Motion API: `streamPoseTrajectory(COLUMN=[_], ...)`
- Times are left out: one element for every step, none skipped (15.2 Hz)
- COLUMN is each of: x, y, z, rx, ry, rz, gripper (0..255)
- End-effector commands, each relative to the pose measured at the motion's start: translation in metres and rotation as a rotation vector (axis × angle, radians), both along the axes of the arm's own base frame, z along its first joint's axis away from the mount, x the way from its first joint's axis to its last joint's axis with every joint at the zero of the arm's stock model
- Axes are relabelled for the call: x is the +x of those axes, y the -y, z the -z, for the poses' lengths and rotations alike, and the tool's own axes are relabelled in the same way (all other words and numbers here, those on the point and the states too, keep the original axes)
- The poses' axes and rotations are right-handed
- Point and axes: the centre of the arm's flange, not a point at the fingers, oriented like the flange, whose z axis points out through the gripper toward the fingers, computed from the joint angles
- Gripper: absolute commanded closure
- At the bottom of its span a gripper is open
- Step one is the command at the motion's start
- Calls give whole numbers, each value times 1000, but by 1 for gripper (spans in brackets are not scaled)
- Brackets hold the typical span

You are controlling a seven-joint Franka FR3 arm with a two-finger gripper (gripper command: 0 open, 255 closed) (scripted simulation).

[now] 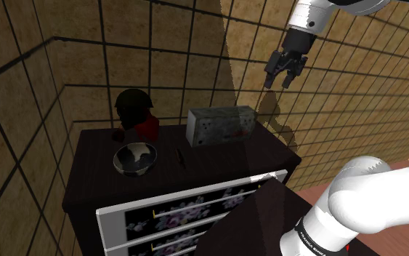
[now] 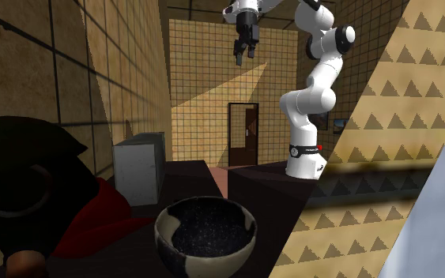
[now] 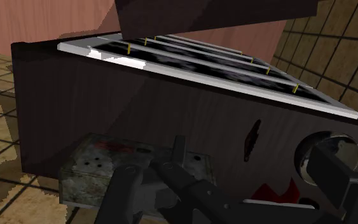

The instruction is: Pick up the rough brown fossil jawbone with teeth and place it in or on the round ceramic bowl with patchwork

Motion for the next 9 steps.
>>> streamPoseTrajectory(x=[0, 8, 16, 24, 31, 39, 47, 55, 62], y=[0, -4, -9, -13, -17, -22, -26, -30, -34], z=[0, 10, 20, 30, 41, 51, 61, 71, 82], rx=[0, -2, -5, -7, -9, -11, -14, -16, -18], ry=[0, -3, -5, -8, -11, -13, -16, -18, -21], rz=[0, 4, 7, 11, 15, 18, 22, 26, 29], gripper=[0, 0, 0, 0, 0, 0, 0, 0, 0])
